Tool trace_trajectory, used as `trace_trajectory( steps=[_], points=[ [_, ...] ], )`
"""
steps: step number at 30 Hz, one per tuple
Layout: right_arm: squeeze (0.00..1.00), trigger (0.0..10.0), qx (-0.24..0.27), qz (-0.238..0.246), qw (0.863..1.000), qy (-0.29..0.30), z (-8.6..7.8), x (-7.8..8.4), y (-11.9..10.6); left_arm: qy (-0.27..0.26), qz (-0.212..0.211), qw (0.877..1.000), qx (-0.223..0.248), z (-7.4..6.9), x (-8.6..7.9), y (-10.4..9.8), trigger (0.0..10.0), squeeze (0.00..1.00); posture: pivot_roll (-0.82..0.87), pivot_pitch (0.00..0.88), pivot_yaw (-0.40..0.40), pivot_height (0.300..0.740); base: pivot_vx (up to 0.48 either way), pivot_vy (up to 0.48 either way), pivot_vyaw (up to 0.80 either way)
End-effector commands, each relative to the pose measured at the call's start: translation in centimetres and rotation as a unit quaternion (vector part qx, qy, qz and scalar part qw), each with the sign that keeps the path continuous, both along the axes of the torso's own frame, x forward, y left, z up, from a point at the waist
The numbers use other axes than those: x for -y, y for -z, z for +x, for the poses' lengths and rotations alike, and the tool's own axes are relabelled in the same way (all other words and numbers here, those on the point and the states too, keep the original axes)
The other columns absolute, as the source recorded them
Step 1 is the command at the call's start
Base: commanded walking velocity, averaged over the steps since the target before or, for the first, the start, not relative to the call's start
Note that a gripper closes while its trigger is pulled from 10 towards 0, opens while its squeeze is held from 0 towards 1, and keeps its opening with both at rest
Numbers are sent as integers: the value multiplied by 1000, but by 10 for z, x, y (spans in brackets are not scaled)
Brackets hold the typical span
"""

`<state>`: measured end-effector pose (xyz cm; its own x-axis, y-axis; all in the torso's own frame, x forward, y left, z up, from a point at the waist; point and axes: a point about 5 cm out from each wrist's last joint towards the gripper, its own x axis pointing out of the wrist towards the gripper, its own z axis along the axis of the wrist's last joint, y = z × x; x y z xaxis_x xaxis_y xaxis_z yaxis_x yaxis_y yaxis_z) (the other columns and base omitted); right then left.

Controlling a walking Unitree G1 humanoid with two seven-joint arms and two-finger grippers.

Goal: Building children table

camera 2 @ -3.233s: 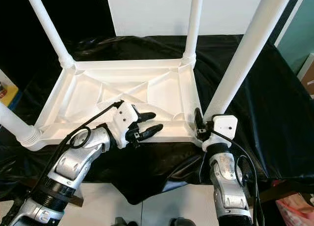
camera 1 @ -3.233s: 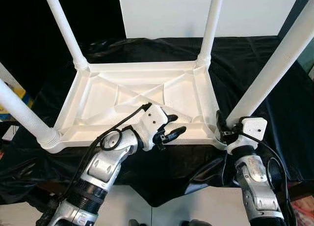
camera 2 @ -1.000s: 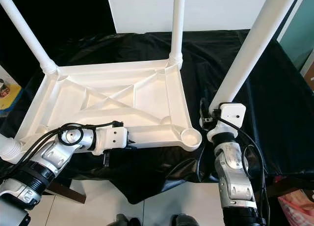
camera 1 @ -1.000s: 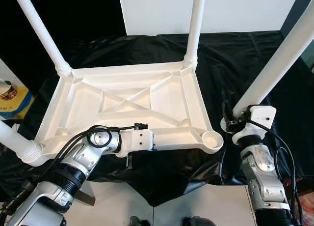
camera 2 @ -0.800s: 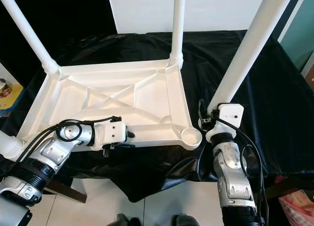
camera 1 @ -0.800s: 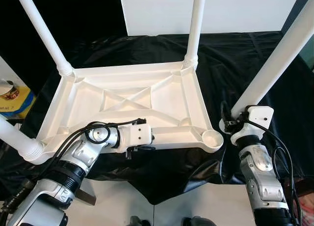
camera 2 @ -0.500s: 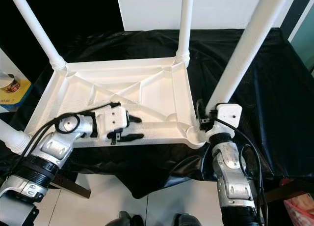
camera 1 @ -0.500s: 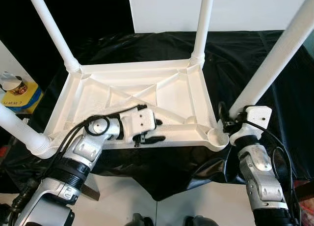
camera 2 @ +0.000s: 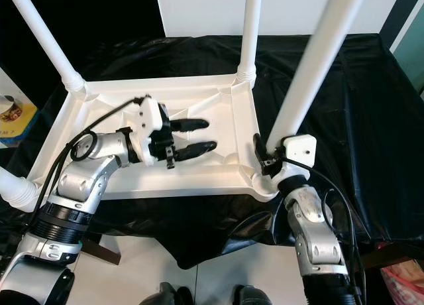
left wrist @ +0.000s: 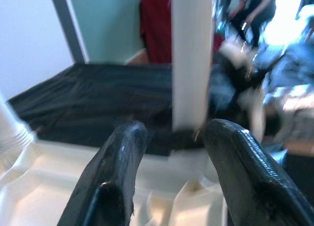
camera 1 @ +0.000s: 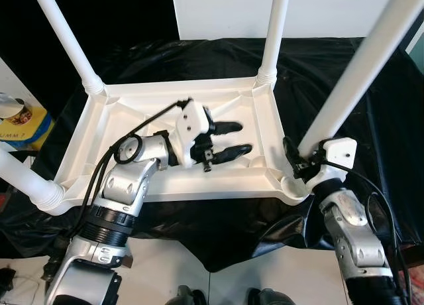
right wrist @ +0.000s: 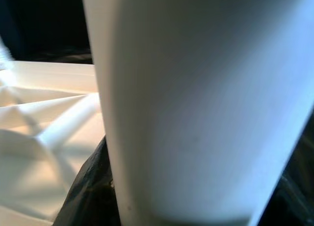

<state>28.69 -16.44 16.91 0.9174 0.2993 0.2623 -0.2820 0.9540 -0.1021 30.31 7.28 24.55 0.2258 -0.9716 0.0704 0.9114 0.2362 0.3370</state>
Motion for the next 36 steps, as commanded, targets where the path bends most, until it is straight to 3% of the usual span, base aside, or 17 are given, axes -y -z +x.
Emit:
trace_trajectory(
  steps=[1,11,12,22,23,28,36],
  points=[
    [0,10000,-4,-5,1000,-27,0,-4,0,-31,-36,999,-5,2,-2,-11,10000,0,-94,151,48,740,0,0,0],
    [0,10000,-20,-40,992,-117,-2,-13,-3,28,-77,996,-18,-4,13,-34,10000,0,-104,130,69,740,0,0,0],
    [0,10000,-21,-49,989,-136,-3,-16,-5,38,-78,996,-23,-3,15,-35,10000,1000,-114,127,81,740,0,0,0],
    [0,10000,-28,-85,974,-206,-9,-21,-9,72,-60,995,-43,-4,23,-37,10000,1000,-144,121,107,740,0,0,0],
    [0,10000,-29,-89,972,-213,-9,-21,-10,72,-55,995,-42,-4,24,-37,10000,0,-144,121,107,740,0,0,0],
    [0,10000,-35,-98,967,-233,-11,-21,-10,77,-55,994,-54,-4,27,-36,10000,0,-144,121,107,740,0,0,0],
    [0,10000,-60,-139,938,-313,-15,-25,-10,158,-69,981,-85,-17,36,-54,10000,0,-137,132,110,740,0,0,0]
  ],
)
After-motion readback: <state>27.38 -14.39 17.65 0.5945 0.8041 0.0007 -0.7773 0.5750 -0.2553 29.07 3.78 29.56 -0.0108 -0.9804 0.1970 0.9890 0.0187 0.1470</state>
